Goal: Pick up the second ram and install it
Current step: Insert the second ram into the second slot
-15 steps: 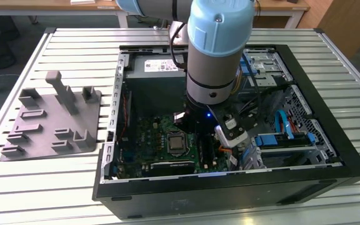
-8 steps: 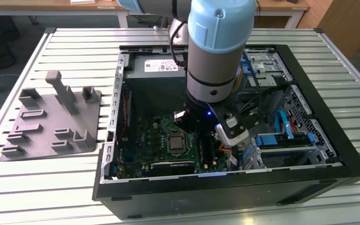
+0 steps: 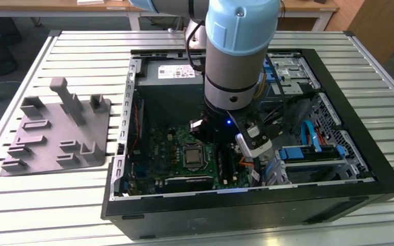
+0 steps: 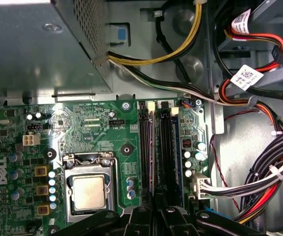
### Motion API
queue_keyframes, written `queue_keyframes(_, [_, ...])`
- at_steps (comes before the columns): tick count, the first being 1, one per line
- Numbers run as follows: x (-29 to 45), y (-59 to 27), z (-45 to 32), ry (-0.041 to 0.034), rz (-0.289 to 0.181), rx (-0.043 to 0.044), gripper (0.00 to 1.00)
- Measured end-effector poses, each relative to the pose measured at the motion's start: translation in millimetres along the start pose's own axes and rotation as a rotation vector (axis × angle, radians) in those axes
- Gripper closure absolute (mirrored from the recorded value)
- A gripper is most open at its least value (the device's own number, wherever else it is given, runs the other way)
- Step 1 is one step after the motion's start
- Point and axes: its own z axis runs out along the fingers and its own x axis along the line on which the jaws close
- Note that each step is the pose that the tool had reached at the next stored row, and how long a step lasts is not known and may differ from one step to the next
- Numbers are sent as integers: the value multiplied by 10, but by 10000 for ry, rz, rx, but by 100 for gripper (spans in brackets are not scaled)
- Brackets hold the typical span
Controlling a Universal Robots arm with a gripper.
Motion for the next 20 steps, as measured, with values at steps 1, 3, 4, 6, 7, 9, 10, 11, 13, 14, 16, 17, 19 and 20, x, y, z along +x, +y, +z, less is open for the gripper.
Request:
queue_keyframes(1, [0,0,0,0,0,-1,86])
queue_keyframes(3, [0,1,0,0,0,1,86])
queue_keyframes(4, [0,1,0,0,0,1,86])
queue_keyframes(6, [-2,1,0,0,0,7,86])
queue_keyframes(7, [-6,2,0,-1,0,12,86])
queue_keyframes(9, [-23,3,1,0,-1,20,86])
queue_keyframes(10, [-33,3,1,0,-1,21,86])
queue_keyframes(11, [-41,4,1,0,-1,22,86])
queue_keyframes(13, [-68,6,3,3,-3,21,86])
queue_keyframes(14, [-74,6,3,4,-8,21,86])
queue_keyframes(16, [-75,6,3,5,-28,21,86])
queue_keyframes(17, [-75,7,3,5,-39,21,86])
queue_keyframes(19, [-75,6,3,7,-89,18,86])
queue_keyframes(20, [-75,6,3,9,-127,18,86])
